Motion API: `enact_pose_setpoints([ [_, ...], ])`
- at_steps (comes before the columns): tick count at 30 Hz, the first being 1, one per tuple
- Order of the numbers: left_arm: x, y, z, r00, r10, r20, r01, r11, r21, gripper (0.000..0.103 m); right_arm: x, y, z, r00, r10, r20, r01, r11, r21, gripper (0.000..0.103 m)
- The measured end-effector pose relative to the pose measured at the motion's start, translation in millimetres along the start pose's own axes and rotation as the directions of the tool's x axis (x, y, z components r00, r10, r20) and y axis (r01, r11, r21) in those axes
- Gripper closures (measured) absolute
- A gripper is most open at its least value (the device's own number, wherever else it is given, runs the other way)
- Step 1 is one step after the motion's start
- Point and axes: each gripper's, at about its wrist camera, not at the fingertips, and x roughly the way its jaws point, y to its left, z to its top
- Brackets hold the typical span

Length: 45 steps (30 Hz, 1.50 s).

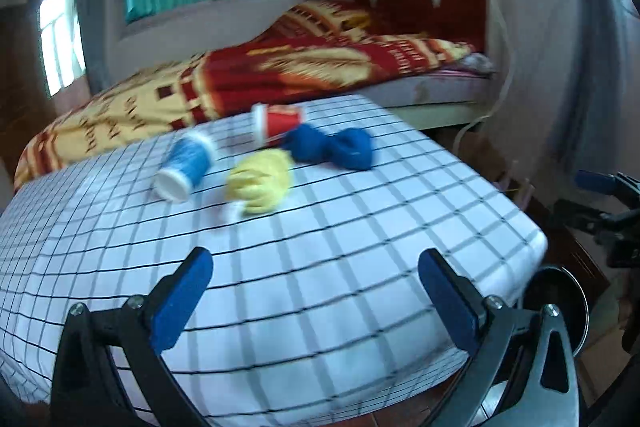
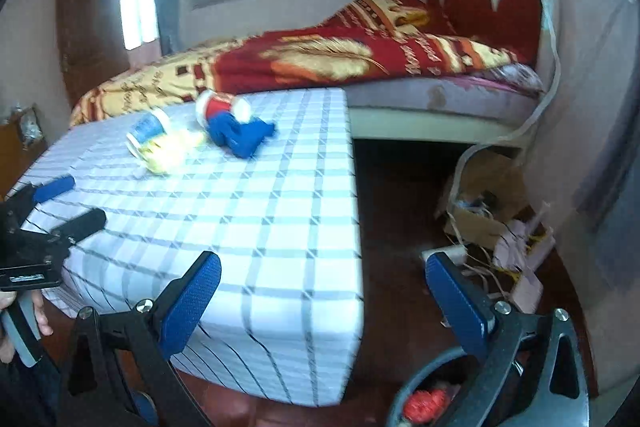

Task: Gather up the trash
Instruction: 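Move both open tools back over the table, then grasp yellow cloth with left tool while right tool grasps blue cloth, lift both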

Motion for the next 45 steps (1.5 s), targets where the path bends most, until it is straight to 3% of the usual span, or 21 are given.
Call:
enact_pose_setpoints([
  [3, 10, 22, 7, 1.000, 0.024, -0.013, -0.024, 1.000, -0.011, 0.001, 22, 18, 23, 0.998, 0.056, -0.015, -0.057, 0.998, -0.025, 0.000],
  [7, 41, 41, 18, 0.998, 0.026, -0.049, -0.027, 1.000, -0.016, 0.011, 53, 43, 47, 0.995, 0.091, -0.028, -0.093, 0.992, -0.089, 0.000],
  [9, 50, 45, 20, 0.999, 0.024, -0.044, -0.025, 1.000, -0.016, 0.011, 68, 51, 58, 0.994, 0.107, -0.036, -0.110, 0.988, -0.110, 0.001],
  [16, 109, 57, 38, 0.994, -0.014, -0.105, 0.010, 0.999, -0.038, 0.025, 145, 67, 91, 0.981, 0.145, -0.126, -0.167, 0.968, -0.188, 0.021],
  [20, 136, 61, 47, 0.989, -0.042, -0.145, 0.037, 0.999, -0.039, 0.026, 174, 69, 102, 0.974, 0.163, -0.156, -0.196, 0.955, -0.223, 0.022],
  [22, 145, 62, 50, 0.982, -0.080, -0.169, 0.072, 0.996, -0.052, 0.037, 192, 74, 108, 0.967, 0.184, -0.177, -0.224, 0.943, -0.245, 0.023],
  [24, 152, 62, 52, 0.975, -0.117, -0.187, 0.108, 0.993, -0.056, 0.050, 207, 77, 111, 0.960, 0.200, -0.197, -0.248, 0.933, -0.261, 0.027],
  [27, 150, 64, 55, 0.981, -0.104, -0.164, 0.096, 0.994, -0.057, 0.058, 231, 86, 117, 0.949, 0.217, -0.231, -0.279, 0.917, -0.286, 0.034],
  [34, 154, 75, 55, 0.979, -0.110, -0.171, 0.093, 0.990, -0.104, 0.060, 267, 112, 126, 0.936, 0.227, -0.269, -0.308, 0.899, -0.312, 0.036],
  [35, 155, 74, 55, 0.978, -0.115, -0.173, 0.098, 0.990, -0.103, 0.061, 270, 114, 125, 0.933, 0.228, -0.280, -0.313, 0.896, -0.314, 0.048],
  [36, 157, 75, 59, 0.979, -0.115, -0.171, 0.098, 0.990, -0.100, 0.061, 271, 116, 124, 0.931, 0.229, -0.285, -0.315, 0.897, -0.311, 0.051],
  [38, 154, 74, 58, 0.978, -0.124, -0.167, 0.109, 0.990, -0.093, 0.062, 267, 115, 124, 0.928, 0.241, -0.284, -0.325, 0.896, -0.301, 0.077],
  [41, 147, 69, 56, 0.980, -0.129, -0.149, 0.118, 0.990, -0.079, 0.062, 250, 111, 120, 0.928, 0.256, -0.270, -0.329, 0.904, -0.272, 0.084],
  [45, 132, 61, 51, 0.983, -0.142, -0.117, 0.135, 0.989, -0.067, 0.062, 222, 106, 105, 0.935, 0.245, -0.256, -0.312, 0.911, -0.268, 0.086],
])
